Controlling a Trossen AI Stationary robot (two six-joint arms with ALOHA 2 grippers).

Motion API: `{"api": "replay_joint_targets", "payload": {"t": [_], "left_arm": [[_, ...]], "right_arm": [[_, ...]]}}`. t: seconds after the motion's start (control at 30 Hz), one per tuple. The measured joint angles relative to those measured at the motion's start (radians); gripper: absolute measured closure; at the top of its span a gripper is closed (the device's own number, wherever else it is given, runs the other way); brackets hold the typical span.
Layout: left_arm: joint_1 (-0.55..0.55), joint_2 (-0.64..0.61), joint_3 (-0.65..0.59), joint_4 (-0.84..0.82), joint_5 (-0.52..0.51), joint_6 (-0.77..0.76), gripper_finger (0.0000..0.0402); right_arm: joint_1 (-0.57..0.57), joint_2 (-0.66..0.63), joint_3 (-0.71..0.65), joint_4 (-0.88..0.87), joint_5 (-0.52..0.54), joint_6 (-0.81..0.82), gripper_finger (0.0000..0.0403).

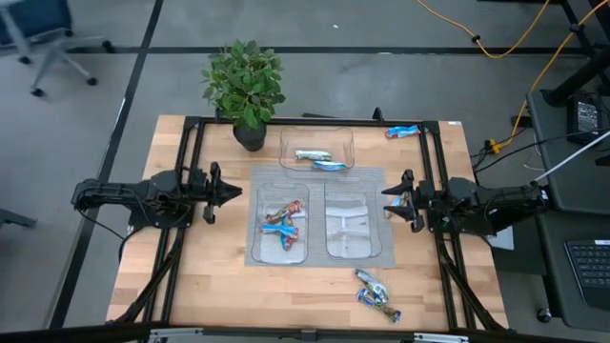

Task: Pick and place Granola Bars by type
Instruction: Put the yellow granola bar into the top transparent bin

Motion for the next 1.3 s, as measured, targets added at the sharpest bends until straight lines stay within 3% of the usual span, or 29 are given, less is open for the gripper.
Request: {"api": "replay_joint_targets", "payload": {"t": [0.17,0.47,0.6,0.97,1.13,1.3], "left_arm": [[0.0,0.0,0.0,0.0,0.0,0.025,0.0363],[0.0,0.0,0.0,0.0,0.001,0.027,0.0362],[0.0,0.0,0.0,0.0,0.001,0.027,0.0359],[0.0,0.0,0.0,-0.001,0.002,0.027,0.0362],[0.0,0.0,0.0,-0.001,0.002,0.027,0.0358],[0.0,0.0,0.0,-0.001,0.002,0.027,0.0363]], "right_arm": [[0.0,0.0,0.0,0.06,0.0,0.138,0.0167],[0.0,0.0,0.001,0.182,0.038,0.09,0.0167],[0.0,0.0,0.069,0.163,0.034,0.035,0.0167],[0.0,0.105,0.507,-0.312,0.067,-0.101,0.0167],[0.0,0.227,0.722,-0.53,0.211,-0.068,0.0167],[0.0,0.368,0.938,-0.777,0.437,0.057,0.0167]]}}
